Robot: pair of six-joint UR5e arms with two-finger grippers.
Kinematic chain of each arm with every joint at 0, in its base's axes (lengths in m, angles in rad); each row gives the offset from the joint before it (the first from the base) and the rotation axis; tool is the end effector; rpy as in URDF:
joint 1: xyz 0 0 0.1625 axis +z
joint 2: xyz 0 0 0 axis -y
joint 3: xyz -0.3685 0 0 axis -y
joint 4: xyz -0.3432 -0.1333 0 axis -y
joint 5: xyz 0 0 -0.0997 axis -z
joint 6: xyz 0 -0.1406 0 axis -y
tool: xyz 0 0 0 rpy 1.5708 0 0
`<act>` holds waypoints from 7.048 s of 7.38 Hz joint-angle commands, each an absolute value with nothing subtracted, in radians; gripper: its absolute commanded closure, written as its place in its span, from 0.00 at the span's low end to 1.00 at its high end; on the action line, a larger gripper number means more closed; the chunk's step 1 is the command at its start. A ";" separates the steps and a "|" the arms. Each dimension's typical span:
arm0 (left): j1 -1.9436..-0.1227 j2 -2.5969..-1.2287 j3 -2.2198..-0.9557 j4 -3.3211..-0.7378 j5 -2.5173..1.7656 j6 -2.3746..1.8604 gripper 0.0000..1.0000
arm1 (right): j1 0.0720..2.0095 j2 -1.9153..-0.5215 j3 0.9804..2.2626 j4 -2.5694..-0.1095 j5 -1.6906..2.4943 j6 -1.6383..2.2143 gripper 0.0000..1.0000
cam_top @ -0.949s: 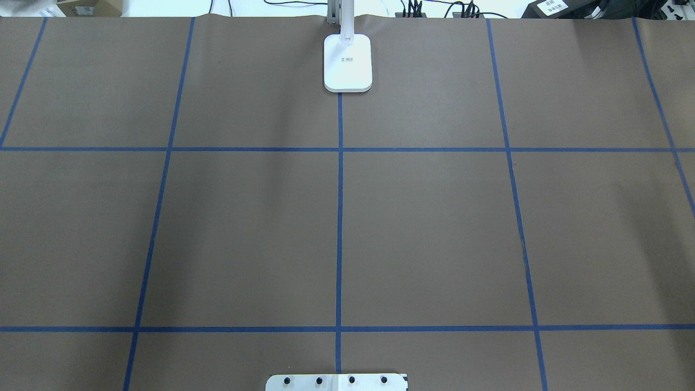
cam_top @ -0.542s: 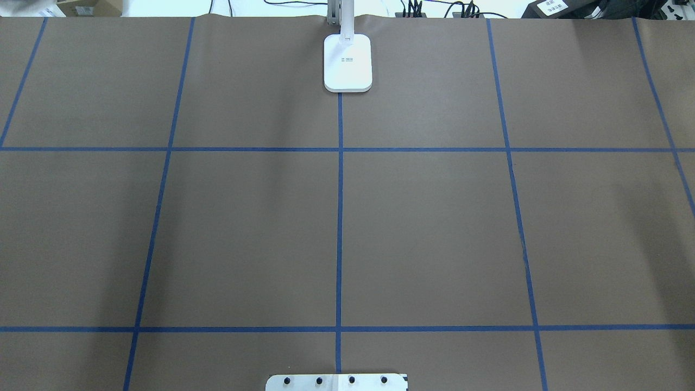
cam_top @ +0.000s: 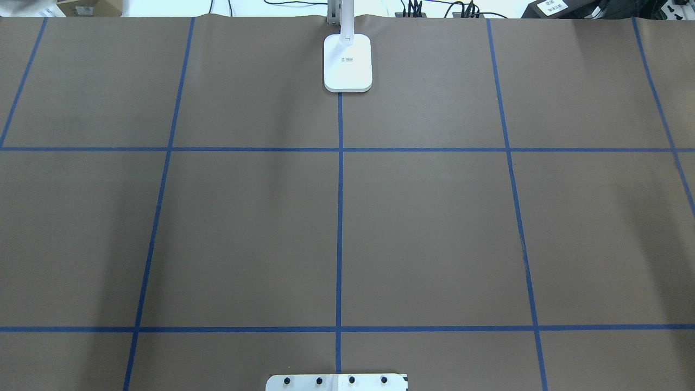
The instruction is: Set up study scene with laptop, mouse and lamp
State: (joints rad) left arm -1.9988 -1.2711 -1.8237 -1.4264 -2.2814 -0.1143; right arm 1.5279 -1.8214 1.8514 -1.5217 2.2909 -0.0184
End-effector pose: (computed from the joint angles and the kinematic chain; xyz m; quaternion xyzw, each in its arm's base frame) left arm -0.1672 -0.2663 0.6542 -0.0343 0.3560 -0.2820 0.8903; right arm 0.0251 -0.3608 0.6067 0.0327 -0.3525 -0.0426 0.9343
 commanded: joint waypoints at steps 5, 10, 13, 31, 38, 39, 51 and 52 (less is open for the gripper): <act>-2.010 -1.190 -1.819 -1.075 -2.287 -0.576 0.01 | 1.528 -1.821 1.852 -1.520 2.289 -0.020 0.00; -2.011 -1.304 -1.563 -1.077 -2.434 -0.649 0.01 | 1.528 -1.821 1.853 -1.520 2.290 -0.018 0.00; -2.013 -1.252 -1.566 -1.069 -2.433 -0.647 0.02 | 1.528 -1.821 1.853 -1.520 2.289 -0.020 0.00; -1.794 -1.632 -1.859 -1.078 -2.680 -1.297 1.00 | 1.528 -1.821 1.852 -1.522 2.292 -0.017 0.00; -1.401 -1.991 -1.884 -1.367 -2.737 -2.123 1.00 | 1.528 -1.822 1.850 -1.523 2.293 -0.015 0.00; -1.341 -2.029 -1.881 -1.434 -2.728 -2.267 1.00 | 1.528 -1.821 1.850 -1.523 2.293 -0.014 0.00; -0.969 -2.399 -1.481 -1.597 -2.427 -2.488 1.00 | 1.528 -1.821 1.844 -1.523 2.303 -0.012 0.00; -0.969 -2.413 -1.448 -1.612 -2.427 -2.491 1.00 | 1.528 -1.821 1.844 -1.523 2.303 -0.012 0.00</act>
